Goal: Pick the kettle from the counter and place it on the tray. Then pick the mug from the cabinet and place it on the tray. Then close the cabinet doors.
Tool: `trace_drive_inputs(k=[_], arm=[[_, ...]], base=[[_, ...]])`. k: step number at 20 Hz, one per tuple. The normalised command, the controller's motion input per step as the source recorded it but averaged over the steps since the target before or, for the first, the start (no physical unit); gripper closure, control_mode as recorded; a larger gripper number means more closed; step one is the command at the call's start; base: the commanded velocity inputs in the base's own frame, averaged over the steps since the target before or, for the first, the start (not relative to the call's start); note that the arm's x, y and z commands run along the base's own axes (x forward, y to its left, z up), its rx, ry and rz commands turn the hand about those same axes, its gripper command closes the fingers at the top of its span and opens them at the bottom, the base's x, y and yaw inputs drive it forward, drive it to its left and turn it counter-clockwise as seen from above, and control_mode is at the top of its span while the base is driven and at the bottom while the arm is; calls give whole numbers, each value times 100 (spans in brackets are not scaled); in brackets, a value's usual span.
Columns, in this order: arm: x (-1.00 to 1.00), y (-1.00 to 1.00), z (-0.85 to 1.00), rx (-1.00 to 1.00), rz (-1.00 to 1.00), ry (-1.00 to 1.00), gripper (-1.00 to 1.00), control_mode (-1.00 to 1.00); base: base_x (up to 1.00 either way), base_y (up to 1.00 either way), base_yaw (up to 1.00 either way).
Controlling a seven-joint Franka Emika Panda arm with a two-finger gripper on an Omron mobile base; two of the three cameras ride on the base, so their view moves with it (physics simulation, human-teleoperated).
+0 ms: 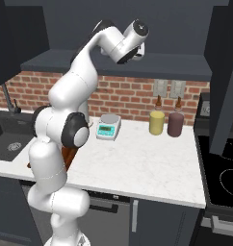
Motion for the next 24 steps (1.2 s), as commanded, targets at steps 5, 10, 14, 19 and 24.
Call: trace_drive_inputs(k=[5,10,14,19,24], arm=[[3,0,0,0,0,0,100,-100],[0,0,0,0,0,0,100,-100],[0,0,0,0,0,0,100,-100],[-5,0,0,0,0,0,100,-100],[-12,0,0,0,0,0,100,-100]], base=[[0,0,0],[0,0,0],[0,0,0],[0,0,0],[0,0,0]])
